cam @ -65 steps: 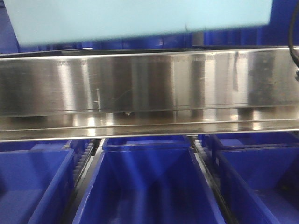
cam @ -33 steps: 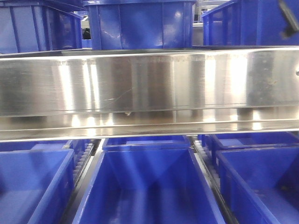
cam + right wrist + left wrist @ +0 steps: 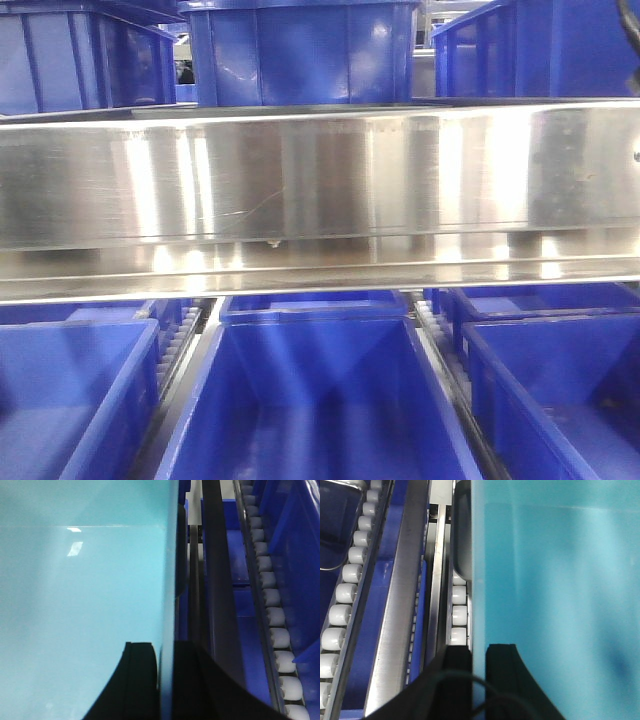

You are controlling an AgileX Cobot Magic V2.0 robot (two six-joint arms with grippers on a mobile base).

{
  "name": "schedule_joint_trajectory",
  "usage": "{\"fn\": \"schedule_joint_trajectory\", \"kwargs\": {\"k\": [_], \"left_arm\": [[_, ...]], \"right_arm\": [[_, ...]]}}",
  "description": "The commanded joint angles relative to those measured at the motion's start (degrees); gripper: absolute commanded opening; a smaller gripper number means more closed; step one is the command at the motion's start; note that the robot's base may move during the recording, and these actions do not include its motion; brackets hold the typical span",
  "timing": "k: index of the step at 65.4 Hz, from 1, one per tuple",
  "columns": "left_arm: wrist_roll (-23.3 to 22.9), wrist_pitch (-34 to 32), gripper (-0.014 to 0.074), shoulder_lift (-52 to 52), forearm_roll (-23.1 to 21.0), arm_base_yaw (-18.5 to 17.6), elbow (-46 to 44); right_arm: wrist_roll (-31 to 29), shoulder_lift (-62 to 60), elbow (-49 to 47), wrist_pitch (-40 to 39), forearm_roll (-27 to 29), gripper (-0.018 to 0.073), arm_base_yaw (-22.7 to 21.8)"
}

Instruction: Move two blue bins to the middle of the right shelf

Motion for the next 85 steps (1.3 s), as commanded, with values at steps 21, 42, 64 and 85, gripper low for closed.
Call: {"fn": "schedule_joint_trajectory", "kwargs": {"k": [21,42,64,85], "left_arm": [[0.0,-4.5,-0.0111,-1.1,0.0,-0.6,-0.9],[0.0,-4.5,-0.0111,-1.1,0.0,-0.6,-0.9],[0.0,-4.5,-0.0111,-1.1,0.0,-0.6,-0.9],[0.0,-4.5,-0.0111,-1.1,0.0,-0.6,-0.9]], "right_arm": [[-0.3,-1.0,-1.0,-4.2,1.3,-0.0155,0.5],[-0.3,-1.0,-1.0,-4.2,1.3,-0.0155,0.5],[-0.3,-1.0,-1.0,-8.6,1.3,-0.0155,0.5],[-0.3,-1.0,-1.0,-12.9,1.3,-0.0155,0.5]]}}
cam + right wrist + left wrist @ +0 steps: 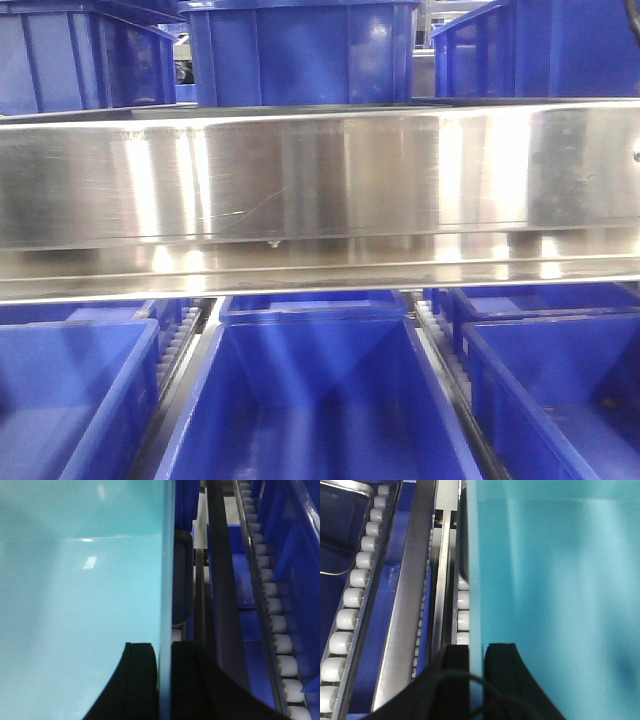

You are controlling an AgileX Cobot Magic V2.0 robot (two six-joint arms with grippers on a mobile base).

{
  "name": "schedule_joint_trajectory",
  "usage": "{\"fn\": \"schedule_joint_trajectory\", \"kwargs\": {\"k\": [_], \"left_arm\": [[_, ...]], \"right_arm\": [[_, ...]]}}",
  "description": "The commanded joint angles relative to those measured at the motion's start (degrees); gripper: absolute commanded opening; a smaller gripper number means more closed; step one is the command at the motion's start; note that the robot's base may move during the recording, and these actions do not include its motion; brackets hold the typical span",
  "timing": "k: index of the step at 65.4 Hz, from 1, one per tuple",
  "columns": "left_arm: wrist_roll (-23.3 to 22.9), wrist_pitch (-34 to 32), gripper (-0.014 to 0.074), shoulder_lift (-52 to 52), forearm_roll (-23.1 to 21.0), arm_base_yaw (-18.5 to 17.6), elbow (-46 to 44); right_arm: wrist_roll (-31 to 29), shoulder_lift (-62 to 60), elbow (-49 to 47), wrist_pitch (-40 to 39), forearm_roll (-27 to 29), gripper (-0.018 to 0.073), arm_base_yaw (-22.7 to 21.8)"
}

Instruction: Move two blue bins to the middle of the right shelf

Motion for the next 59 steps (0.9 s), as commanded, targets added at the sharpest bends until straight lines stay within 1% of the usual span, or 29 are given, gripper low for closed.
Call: {"fn": "schedule_joint_trajectory", "kwargs": {"k": [1,29,48,59], "left_arm": [[0.0,-4.3,-0.0111,-1.1,-1.2,-0.6,-0.9],[0.0,-4.3,-0.0111,-1.1,-1.2,-0.6,-0.9],[0.0,-14.0,-0.0111,-1.0,-1.2,-0.6,-0.9],[0.0,-18.3,-0.0111,-1.0,-1.1,-0.6,-0.9]], "right_arm": [[-0.2,-1.0,-1.0,-7.7,1.8,-0.0155,0.5],[-0.2,-1.0,-1.0,-7.9,1.8,-0.0155,0.5],[-0.2,-0.9,-1.0,-7.9,1.8,-0.0155,0.5],[-0.2,-0.9,-1.0,-7.9,1.8,-0.0155,0.5]]}}
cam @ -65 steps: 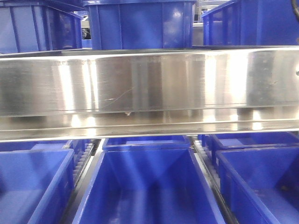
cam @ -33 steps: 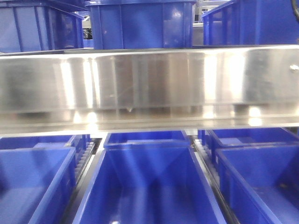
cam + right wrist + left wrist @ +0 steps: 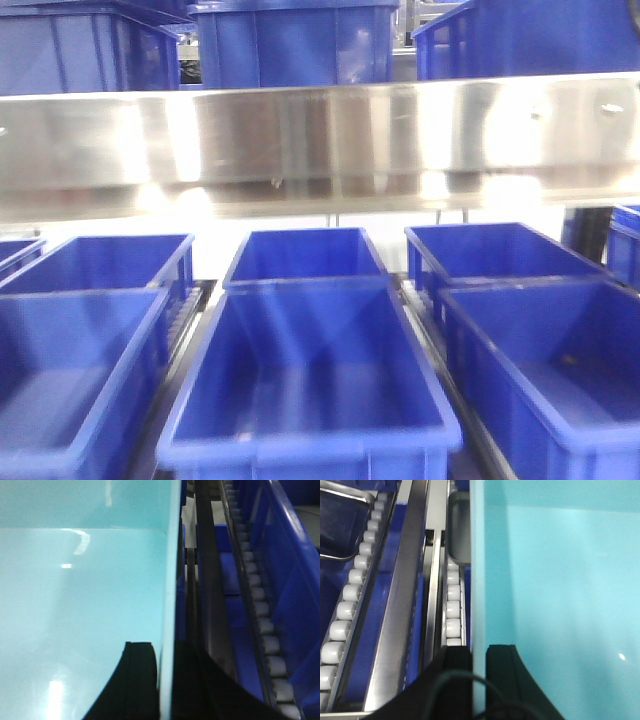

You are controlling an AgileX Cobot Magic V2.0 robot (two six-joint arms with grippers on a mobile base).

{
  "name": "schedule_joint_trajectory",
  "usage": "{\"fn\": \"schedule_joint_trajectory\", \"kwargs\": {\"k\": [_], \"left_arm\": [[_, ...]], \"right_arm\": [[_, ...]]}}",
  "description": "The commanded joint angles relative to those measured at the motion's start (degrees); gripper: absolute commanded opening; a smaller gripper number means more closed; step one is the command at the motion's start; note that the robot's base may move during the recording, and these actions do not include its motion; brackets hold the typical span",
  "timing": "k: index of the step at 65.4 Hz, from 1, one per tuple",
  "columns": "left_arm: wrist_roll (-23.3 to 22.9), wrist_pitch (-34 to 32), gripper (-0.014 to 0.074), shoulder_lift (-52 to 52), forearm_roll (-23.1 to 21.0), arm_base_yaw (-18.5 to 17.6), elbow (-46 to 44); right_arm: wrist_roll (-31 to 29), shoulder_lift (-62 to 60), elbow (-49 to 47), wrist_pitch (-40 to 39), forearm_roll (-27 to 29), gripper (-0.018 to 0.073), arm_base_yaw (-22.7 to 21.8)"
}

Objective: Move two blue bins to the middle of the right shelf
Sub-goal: 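Back away from the shelf holding the teal bin in both grippers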

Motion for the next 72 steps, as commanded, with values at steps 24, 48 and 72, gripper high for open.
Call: {"fn": "schedule_joint_trajectory", "kwargs": {"k": [24,48,72], "left_arm": [[-0.2,-13.4,-0.0111,-1.0,-2.7,-0.6,-0.9],[-0.2,-13.4,-0.0111,-1.0,-2.7,-0.6,-0.9],[-0.2,-13.4,-0.0111,-1.0,-2.7,-0.6,-0.9]], "right_arm": [[-0.1,-0.9,-1.0,-5.6,4.0,-0.0155,0.6],[-0.1,-0.9,-1.0,-5.6,4.0,-0.0155,0.6],[-0.1,-0.9,-1.0,-5.6,4.0,-0.0155,0.6]]}}
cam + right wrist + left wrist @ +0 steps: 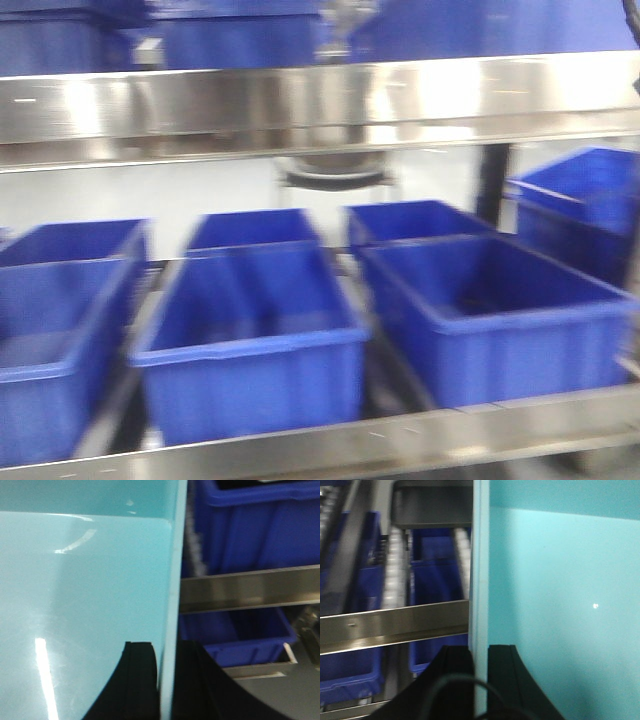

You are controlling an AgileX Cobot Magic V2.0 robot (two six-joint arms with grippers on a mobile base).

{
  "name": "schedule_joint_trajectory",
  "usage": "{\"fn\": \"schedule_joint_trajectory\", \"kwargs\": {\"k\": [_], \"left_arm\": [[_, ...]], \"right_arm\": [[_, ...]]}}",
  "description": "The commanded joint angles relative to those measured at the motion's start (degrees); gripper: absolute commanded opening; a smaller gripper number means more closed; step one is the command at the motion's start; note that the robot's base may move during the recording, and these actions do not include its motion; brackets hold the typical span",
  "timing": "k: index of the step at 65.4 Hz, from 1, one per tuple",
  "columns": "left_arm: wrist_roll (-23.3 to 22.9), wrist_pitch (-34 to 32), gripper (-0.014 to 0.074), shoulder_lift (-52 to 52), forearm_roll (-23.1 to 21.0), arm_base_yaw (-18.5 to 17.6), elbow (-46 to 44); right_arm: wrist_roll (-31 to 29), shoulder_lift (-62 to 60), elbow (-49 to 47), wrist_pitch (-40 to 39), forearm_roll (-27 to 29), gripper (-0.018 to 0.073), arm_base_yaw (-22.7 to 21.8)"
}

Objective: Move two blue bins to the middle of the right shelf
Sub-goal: 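Back away from the shelf holding the teal bin in both grippers, then carry the teal bin in both grippers while driving across the floor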

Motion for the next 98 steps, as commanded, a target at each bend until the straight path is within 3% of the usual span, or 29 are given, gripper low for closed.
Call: {"fn": "schedule_joint_trajectory", "kwargs": {"k": [1,98], "left_arm": [[-0.9,-9.2,-0.0111,-1.0,-3.6,-0.8,-0.9],[-0.9,-9.2,-0.0111,-1.0,-3.5,-0.8,-0.9]], "right_arm": [[-0.3,-0.8,-0.9,-4.7,4.5,-0.0155,0.7],[-0.3,-0.8,-0.9,-4.7,4.5,-0.0155,0.7]]}}
